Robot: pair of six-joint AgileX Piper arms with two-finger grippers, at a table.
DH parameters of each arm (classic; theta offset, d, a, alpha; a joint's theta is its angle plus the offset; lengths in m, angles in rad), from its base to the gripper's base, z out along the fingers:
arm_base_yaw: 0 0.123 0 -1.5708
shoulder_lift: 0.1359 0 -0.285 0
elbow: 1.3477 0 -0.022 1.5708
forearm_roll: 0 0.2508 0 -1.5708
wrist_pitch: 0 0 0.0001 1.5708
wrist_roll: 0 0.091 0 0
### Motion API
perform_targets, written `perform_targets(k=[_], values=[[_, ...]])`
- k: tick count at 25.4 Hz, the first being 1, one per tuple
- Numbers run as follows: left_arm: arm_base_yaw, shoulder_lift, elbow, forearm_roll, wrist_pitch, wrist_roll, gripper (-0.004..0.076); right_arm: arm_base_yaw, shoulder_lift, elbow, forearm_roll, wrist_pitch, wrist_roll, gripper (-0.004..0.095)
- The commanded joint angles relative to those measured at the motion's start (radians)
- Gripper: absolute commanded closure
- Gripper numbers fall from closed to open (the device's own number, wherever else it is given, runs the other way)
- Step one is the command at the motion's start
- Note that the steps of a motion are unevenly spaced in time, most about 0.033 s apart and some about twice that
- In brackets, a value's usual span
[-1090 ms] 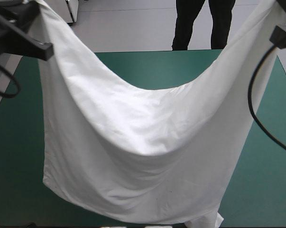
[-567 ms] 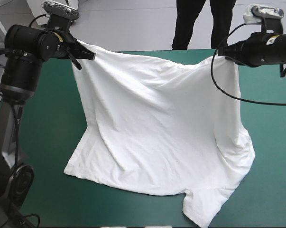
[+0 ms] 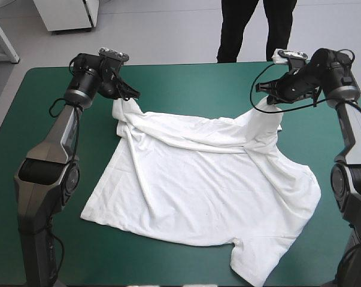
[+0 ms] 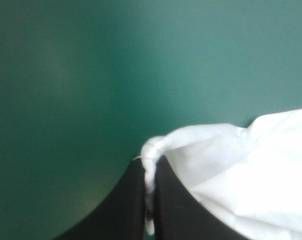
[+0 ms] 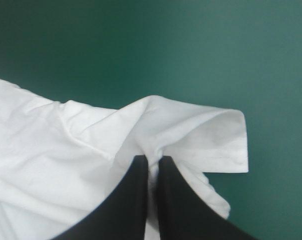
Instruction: Fold the cloth
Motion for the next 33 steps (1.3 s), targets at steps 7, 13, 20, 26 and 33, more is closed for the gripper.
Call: perform_targets(k=[7,13,20,26,33], values=[[0.002,0.01,-0.055,0.003,-0.044,-0.002,0.0563,-0.003,0.01,-0.032,-0.001,-0.059,-0.005,0.0501],[0.052,-0.005,-0.212,-0.165,0.163,0.003,0.0291,-0.003,-0.023,-0.032,-0.026,0.02,0.036,0.0344],[0.104,-0.13,-0.227,-0.172,0.165,0.022,0.0293,-0.003,-0.106,-0.032,-0.076,0.068,0.065,0.0357],[0.14,-0.311,-0.076,-0.172,0.165,0.024,0.0293,-0.003,-0.221,-0.006,-0.107,0.098,0.086,0.0398],[0.137,-0.592,0.289,-0.25,0.165,0.052,0.0294,-0.001,-0.459,0.216,-0.115,0.098,0.093,0.0398]])
